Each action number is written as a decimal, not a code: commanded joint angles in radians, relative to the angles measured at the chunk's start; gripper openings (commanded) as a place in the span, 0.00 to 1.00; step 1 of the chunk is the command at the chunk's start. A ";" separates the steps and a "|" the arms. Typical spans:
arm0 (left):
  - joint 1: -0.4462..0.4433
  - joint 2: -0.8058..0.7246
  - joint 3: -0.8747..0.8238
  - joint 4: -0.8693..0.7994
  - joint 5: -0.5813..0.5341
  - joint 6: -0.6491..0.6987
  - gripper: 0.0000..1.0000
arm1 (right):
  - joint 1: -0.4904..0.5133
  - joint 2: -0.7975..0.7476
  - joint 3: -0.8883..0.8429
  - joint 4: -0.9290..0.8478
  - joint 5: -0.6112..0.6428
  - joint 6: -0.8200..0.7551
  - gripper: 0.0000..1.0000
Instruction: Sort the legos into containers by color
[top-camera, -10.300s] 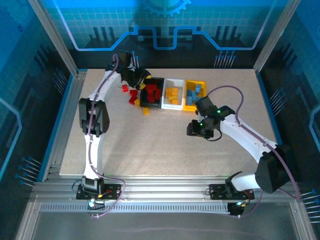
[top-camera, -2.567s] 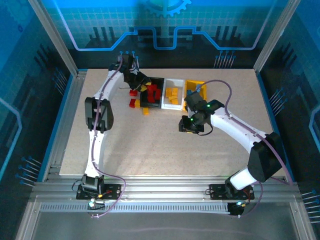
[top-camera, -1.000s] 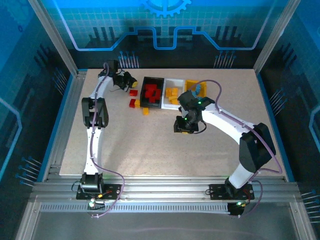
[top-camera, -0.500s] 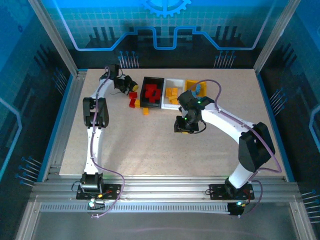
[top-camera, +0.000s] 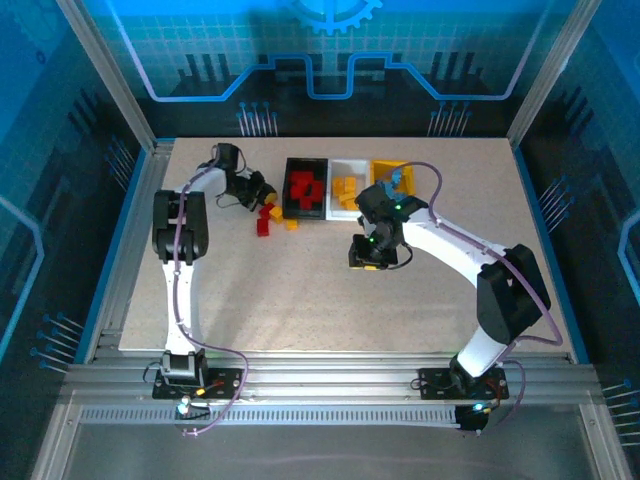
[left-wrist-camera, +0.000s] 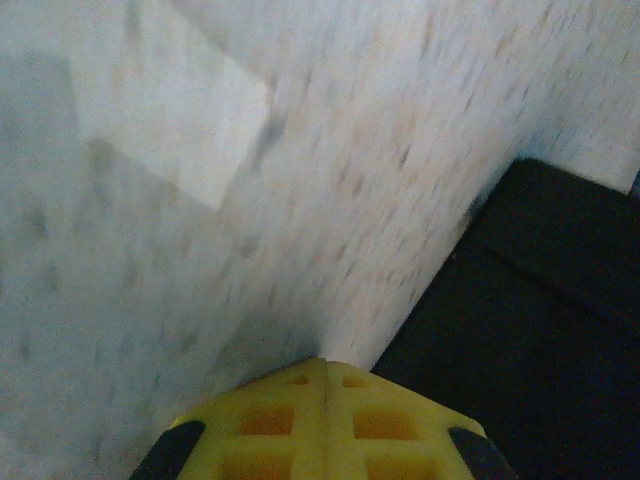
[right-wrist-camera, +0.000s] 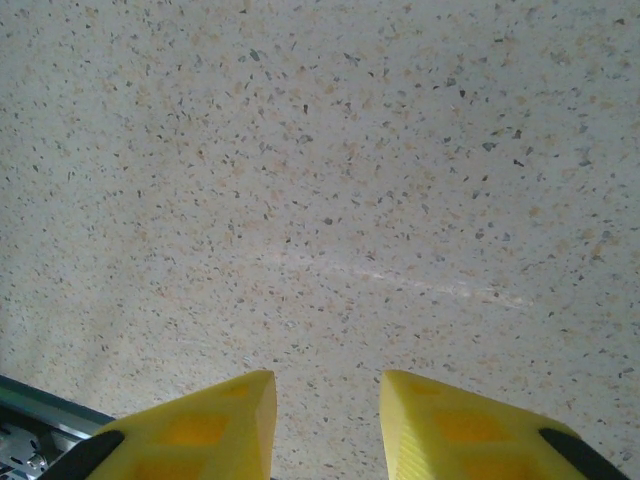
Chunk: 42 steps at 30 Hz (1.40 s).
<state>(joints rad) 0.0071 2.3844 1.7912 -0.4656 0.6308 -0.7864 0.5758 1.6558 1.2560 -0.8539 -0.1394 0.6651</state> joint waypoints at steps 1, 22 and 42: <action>-0.038 -0.107 -0.125 0.036 0.047 0.045 0.03 | 0.009 -0.037 -0.017 0.009 -0.009 -0.008 0.35; -0.071 -0.489 -0.614 0.034 0.010 0.121 0.04 | 0.039 0.088 0.026 0.086 -0.089 -0.082 0.35; -0.070 -0.629 -0.383 -0.458 -0.592 0.800 0.91 | 0.061 0.079 0.104 0.066 -0.104 -0.154 0.39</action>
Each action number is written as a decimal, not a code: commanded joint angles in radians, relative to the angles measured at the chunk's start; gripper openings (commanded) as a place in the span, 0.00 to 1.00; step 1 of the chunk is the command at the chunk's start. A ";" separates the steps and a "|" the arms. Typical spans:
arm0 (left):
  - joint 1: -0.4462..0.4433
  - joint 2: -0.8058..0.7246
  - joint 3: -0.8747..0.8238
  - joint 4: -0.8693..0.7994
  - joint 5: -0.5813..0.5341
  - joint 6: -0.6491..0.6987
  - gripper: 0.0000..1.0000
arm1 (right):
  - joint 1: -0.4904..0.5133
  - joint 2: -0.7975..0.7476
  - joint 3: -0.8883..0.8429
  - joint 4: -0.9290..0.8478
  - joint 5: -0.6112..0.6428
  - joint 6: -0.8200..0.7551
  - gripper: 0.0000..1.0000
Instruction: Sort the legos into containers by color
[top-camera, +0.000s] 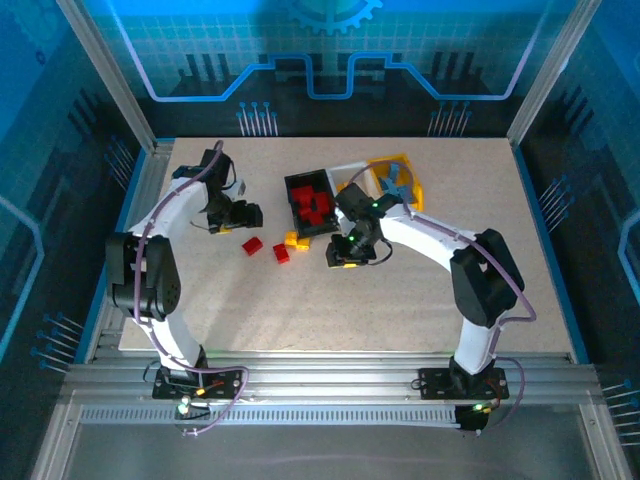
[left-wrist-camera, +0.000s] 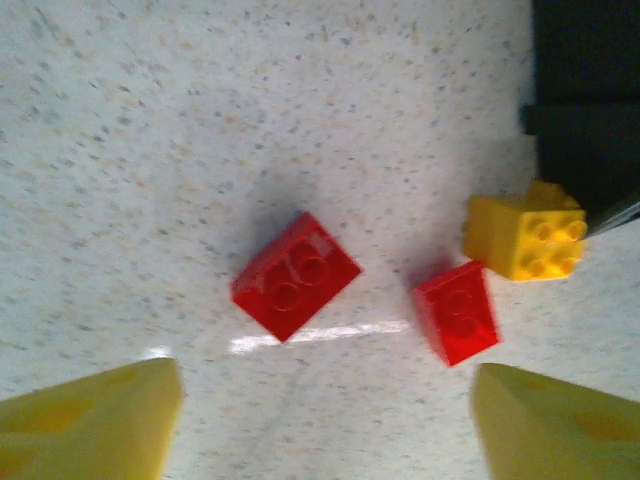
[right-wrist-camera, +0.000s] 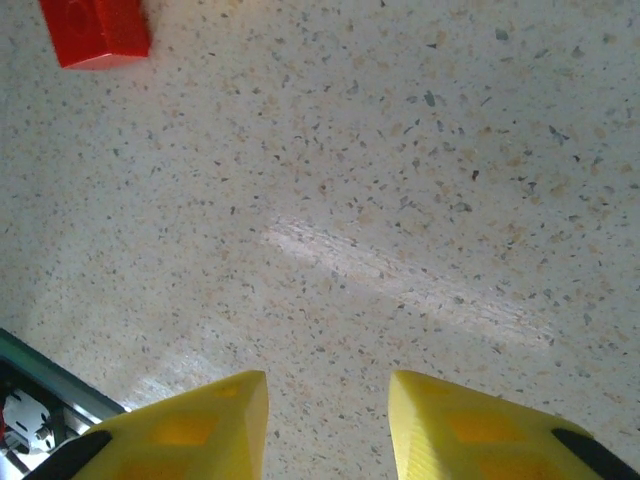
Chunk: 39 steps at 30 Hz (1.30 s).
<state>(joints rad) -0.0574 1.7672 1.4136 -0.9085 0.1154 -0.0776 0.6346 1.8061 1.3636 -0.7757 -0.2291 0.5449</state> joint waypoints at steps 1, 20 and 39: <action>-0.007 -0.010 -0.005 0.000 -0.079 0.098 0.99 | -0.002 -0.085 -0.016 -0.005 -0.016 -0.037 0.39; -0.039 0.043 -0.039 0.052 -0.004 0.399 0.99 | -0.142 -0.263 -0.185 0.004 -0.027 -0.056 0.40; -0.087 0.116 -0.012 0.036 -0.051 0.475 0.99 | -0.161 -0.266 -0.209 0.010 -0.028 -0.045 0.41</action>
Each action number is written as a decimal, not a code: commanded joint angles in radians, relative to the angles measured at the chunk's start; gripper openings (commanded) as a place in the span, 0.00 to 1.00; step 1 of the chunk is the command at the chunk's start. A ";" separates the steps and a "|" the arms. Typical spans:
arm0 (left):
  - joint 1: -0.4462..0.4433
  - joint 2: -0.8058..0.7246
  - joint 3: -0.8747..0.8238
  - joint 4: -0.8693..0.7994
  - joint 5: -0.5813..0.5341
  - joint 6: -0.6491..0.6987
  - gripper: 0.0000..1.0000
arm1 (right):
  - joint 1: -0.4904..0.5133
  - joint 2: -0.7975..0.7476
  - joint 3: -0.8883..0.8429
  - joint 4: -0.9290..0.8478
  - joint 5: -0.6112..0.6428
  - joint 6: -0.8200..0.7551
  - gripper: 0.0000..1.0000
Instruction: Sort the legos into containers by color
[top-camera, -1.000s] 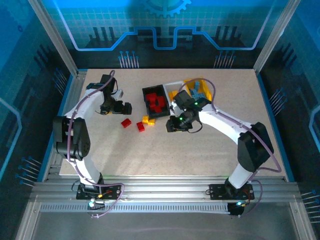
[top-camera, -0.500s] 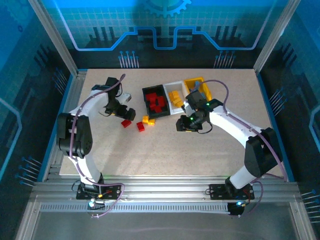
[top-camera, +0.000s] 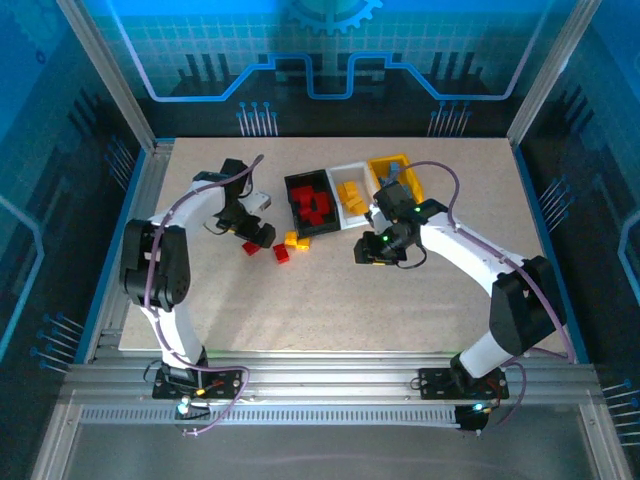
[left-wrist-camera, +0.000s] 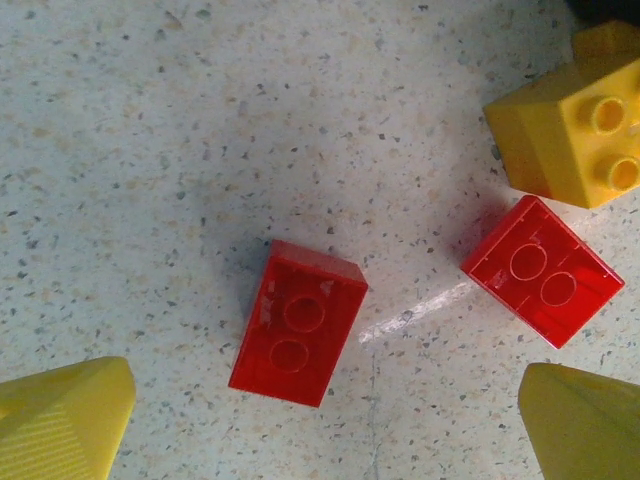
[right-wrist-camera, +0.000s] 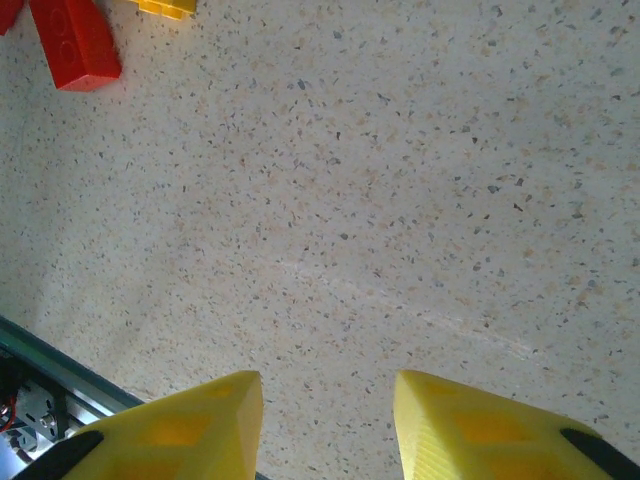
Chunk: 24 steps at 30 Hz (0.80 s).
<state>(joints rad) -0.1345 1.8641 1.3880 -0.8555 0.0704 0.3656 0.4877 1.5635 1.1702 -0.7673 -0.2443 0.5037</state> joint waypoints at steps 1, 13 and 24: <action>-0.014 0.021 0.015 -0.019 -0.005 0.035 0.99 | -0.016 -0.023 -0.015 0.002 -0.013 -0.004 0.41; -0.030 0.053 0.027 -0.028 -0.043 0.055 0.99 | -0.018 -0.033 -0.030 0.005 -0.011 0.001 0.42; -0.030 0.063 0.019 -0.037 -0.112 0.054 0.98 | -0.018 -0.018 -0.026 0.017 -0.025 0.015 0.42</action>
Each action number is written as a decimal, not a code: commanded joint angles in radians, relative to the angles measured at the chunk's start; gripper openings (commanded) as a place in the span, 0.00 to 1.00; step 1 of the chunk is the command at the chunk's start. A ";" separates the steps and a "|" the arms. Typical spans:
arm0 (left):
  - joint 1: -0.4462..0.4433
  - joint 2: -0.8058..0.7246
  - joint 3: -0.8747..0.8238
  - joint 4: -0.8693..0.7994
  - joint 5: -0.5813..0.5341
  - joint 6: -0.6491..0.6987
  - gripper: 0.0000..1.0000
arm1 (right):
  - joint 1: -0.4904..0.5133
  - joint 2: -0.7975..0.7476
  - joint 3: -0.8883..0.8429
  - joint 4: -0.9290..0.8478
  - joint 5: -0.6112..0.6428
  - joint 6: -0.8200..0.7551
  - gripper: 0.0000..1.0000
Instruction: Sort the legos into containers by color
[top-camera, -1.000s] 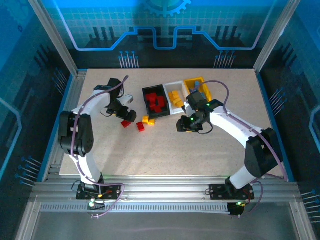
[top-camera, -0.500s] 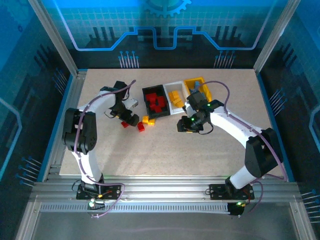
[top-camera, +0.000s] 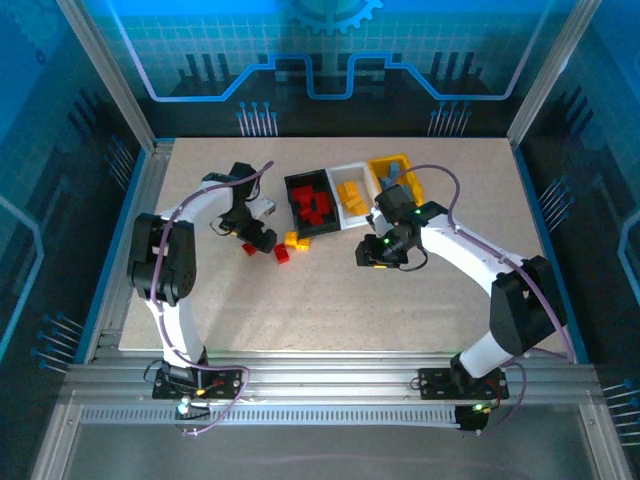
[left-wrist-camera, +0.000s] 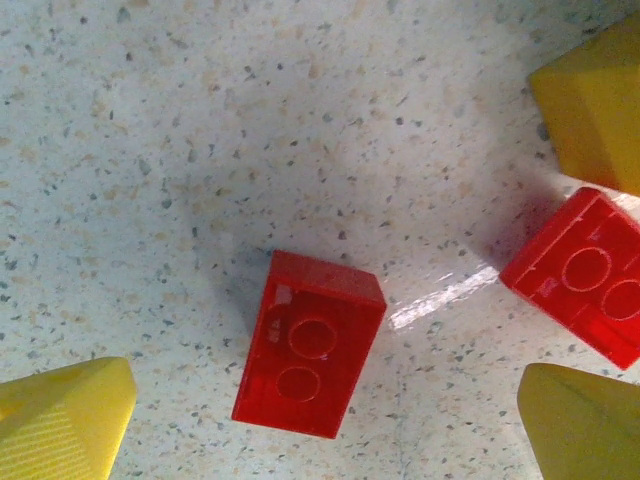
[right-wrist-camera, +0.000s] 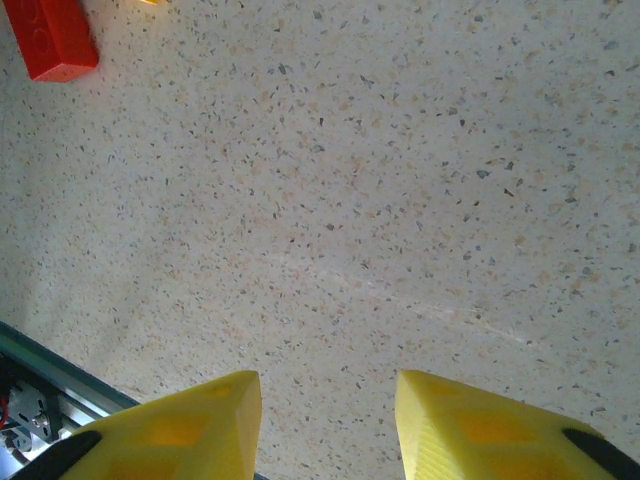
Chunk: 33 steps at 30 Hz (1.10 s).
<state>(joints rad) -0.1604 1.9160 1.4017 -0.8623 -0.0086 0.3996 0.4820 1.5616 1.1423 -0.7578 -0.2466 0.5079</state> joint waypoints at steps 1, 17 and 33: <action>-0.004 0.011 -0.005 -0.025 -0.031 0.025 0.97 | -0.013 -0.014 0.002 0.008 -0.023 0.012 0.42; -0.004 0.064 -0.064 0.012 0.001 -0.031 0.60 | -0.013 -0.015 0.006 0.000 -0.021 0.017 0.42; 0.002 0.013 -0.042 -0.052 0.058 -0.120 0.36 | -0.012 -0.008 0.018 0.003 -0.020 0.014 0.42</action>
<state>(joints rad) -0.1600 1.9736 1.3457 -0.8585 -0.0074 0.3149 0.4820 1.5616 1.1423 -0.7536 -0.2481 0.5194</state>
